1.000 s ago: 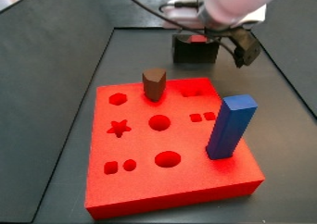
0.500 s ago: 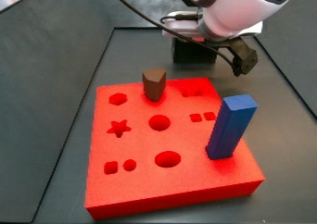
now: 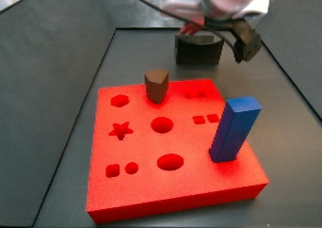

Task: Pick up the double-square object. Move up. Place the double-square object on the fixture. Regrasp the double-square object. Move to above the board. Insert the double-square object.
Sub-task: Move to above the board.

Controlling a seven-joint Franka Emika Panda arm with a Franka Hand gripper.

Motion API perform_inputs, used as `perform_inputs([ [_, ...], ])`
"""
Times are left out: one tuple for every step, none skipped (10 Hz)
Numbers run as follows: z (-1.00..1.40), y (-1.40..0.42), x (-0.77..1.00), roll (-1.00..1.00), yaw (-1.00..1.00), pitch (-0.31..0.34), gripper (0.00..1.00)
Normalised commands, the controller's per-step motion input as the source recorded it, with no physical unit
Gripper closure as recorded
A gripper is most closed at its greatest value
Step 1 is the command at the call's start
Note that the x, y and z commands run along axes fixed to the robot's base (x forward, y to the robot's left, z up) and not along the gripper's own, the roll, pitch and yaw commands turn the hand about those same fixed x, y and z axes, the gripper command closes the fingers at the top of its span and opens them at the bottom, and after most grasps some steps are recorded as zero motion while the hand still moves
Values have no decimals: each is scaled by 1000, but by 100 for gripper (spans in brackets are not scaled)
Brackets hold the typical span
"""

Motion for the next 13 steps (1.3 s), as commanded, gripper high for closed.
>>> perform_inputs([
  [1000, -42, -193, -64, 147, 79, 100],
  [1000, -39, -186, -55, 141, 29, 100],
  [1000, -37, -181, -55, 119, -13, 100],
  [1000, -35, -178, -53, 94, -37, 100],
  [1000, -33, -176, -54, 78, -48, 100],
  [1000, -31, -167, -55, 40, -57, 100],
  [1000, -31, -164, -50, 14, -51, 100],
  [1000, -28, -154, -50, -17, -36, 100],
  [1000, -26, -149, -51, -31, -18, 100],
  [1000, -26, -143, -52, -40, 12, 100],
  [1000, -26, -137, -55, -43, 28, 100],
  [1000, -21, -127, -65, -35, 55, 100],
  [1000, -21, -123, -70, -30, 68, 100],
])
